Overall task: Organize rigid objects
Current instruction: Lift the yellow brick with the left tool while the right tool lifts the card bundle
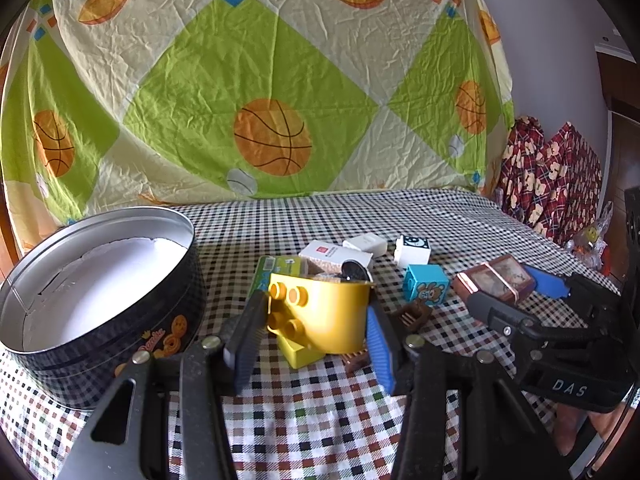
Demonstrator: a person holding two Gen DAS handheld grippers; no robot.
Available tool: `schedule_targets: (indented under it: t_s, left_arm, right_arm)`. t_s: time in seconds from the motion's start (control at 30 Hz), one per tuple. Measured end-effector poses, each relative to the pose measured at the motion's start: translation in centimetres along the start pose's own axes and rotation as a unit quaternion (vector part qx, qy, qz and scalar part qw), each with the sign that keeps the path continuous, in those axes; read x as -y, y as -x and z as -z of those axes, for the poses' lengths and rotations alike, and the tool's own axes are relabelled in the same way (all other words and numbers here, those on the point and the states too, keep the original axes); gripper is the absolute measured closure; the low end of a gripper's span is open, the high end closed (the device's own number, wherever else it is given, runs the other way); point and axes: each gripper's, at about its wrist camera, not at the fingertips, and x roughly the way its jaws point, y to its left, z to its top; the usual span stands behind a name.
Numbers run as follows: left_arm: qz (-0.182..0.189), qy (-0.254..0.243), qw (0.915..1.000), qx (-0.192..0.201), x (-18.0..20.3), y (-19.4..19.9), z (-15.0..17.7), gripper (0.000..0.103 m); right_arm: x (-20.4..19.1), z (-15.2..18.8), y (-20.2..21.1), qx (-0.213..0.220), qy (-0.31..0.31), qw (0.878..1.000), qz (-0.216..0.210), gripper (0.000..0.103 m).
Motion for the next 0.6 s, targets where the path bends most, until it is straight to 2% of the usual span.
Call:
schedule_targets:
  t_s: [0.6]
  left_arm:
    - [-0.007, 0.001, 0.9997, 0.024, -0.04, 0.94, -0.14, 0.056]
  right_arm:
    - [-0.35, 0.43, 1.06, 0.036, 0.012, 0.999, 0.006, 0.023]
